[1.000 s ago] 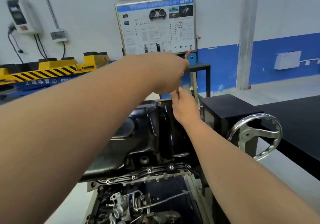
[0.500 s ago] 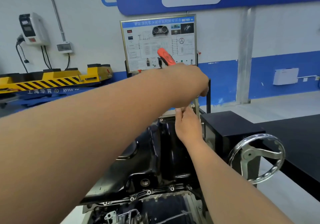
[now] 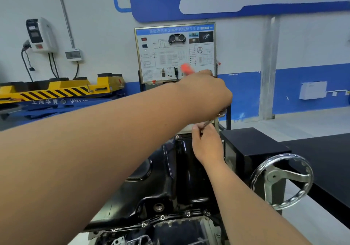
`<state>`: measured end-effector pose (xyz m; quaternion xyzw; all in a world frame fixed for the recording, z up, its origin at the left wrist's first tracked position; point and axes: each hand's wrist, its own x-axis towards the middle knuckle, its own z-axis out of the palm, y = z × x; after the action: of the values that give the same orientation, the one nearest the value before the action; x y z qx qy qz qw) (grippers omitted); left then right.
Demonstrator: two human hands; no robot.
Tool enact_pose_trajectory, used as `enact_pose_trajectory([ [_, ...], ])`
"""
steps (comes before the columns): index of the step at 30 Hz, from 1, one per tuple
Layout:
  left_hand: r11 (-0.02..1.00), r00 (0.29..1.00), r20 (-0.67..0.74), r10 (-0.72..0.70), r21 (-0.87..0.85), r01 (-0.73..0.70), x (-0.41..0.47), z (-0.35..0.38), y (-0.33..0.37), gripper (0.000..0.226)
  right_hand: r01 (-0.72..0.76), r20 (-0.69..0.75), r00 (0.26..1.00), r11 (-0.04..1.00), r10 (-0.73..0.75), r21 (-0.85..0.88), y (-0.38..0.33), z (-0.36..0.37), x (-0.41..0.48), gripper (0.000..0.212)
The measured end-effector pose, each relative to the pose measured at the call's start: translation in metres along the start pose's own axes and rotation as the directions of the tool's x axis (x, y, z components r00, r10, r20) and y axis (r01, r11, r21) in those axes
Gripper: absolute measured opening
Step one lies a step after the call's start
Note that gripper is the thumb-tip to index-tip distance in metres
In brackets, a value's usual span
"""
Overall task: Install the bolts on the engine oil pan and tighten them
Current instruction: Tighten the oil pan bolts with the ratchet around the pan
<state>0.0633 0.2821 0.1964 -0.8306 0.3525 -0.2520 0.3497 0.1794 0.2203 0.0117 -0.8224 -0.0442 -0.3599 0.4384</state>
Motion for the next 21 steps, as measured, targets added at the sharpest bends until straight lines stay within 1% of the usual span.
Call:
enact_pose_trajectory([
  [1, 0.998, 0.999, -0.009, -0.053, -0.047, 0.053, 0.0022, 0.0035, 0.0001, 0.016, 0.012, 0.009, 1.000, 1.000, -0.011, -0.002, 0.0004, 0.0000, -0.0003, 0.015],
  [3, 0.970, 0.981, 0.026, -0.191, -0.146, 0.193, 0.0024, 0.0037, -0.0003, 0.033, 0.031, 0.020, 0.999, 0.999, -0.031, -0.010, 0.0012, 0.0001, 0.0000, 0.018],
  [4, 0.965, 0.979, 0.024, -0.202, -0.165, 0.203, 0.0010, 0.0031, -0.0003, 0.034, 0.030, 0.020, 0.999, 0.999, -0.030, -0.018, 0.0014, 0.0003, 0.0003, 0.022],
  [5, 0.972, 0.985, 0.008, -0.171, -0.164, 0.171, 0.0019, 0.0029, -0.0014, 0.028, 0.024, 0.015, 1.000, 0.999, -0.024, -0.027, 0.0013, 0.0004, 0.0004, 0.026],
  [6, 0.983, 0.992, 0.010, -0.125, -0.131, 0.126, 0.0005, 0.0008, -0.0019, 0.018, 0.019, 0.004, 1.000, 0.999, -0.019, -0.035, 0.0016, 0.0006, 0.0005, 0.029],
  [7, 0.995, 0.998, 0.014, -0.060, -0.079, 0.061, 0.0000, 0.0017, -0.0031, 0.014, 0.013, -0.011, 1.000, 0.999, -0.013, -0.038, 0.0020, 0.0008, 0.0001, 0.030],
  [9, 1.000, 1.000, -0.029, 0.007, -0.010, -0.007, 0.0012, 0.0033, -0.0045, 0.020, -0.003, -0.041, 0.999, 1.000, 0.002, -0.026, 0.0027, 0.0004, -0.0003, 0.031],
  [11, 0.999, 0.999, -0.044, 0.020, 0.047, -0.018, 0.0039, 0.0032, -0.0041, 0.017, -0.018, -0.061, 0.998, 1.000, 0.017, -0.018, 0.0022, -0.0003, -0.0002, 0.031],
  [13, 0.999, 0.999, -0.041, 0.024, 0.033, -0.022, 0.0055, 0.0031, -0.0038, 0.017, -0.014, -0.051, 0.999, 0.999, 0.013, -0.030, 0.0006, -0.0006, -0.0007, 0.026],
  [15, 0.999, 0.999, -0.023, 0.032, 0.036, -0.032, 0.0049, 0.0040, -0.0056, 0.028, 0.010, -0.020, 1.000, 0.998, -0.011, -0.054, 0.0000, -0.0006, -0.0018, 0.019],
  [17, 0.997, 0.999, -0.026, 0.033, 0.065, -0.031, 0.0048, 0.0044, -0.0075, 0.033, 0.026, -0.015, 1.000, 0.997, -0.027, -0.074, 0.0017, -0.0005, -0.0022, 0.019],
  [20, 0.995, 0.999, -0.032, 0.009, 0.097, -0.006, 0.0051, 0.0010, -0.0032, 0.014, 0.010, -0.042, 0.999, 0.996, -0.014, -0.089, 0.0028, -0.0009, -0.0019, 0.021],
  [21, 0.996, 0.999, -0.031, -0.034, 0.081, 0.036, 0.0068, 0.0007, -0.0016, 0.022, 0.002, -0.052, 0.999, 0.997, -0.006, -0.083, 0.0027, -0.0010, -0.0019, 0.022],
])
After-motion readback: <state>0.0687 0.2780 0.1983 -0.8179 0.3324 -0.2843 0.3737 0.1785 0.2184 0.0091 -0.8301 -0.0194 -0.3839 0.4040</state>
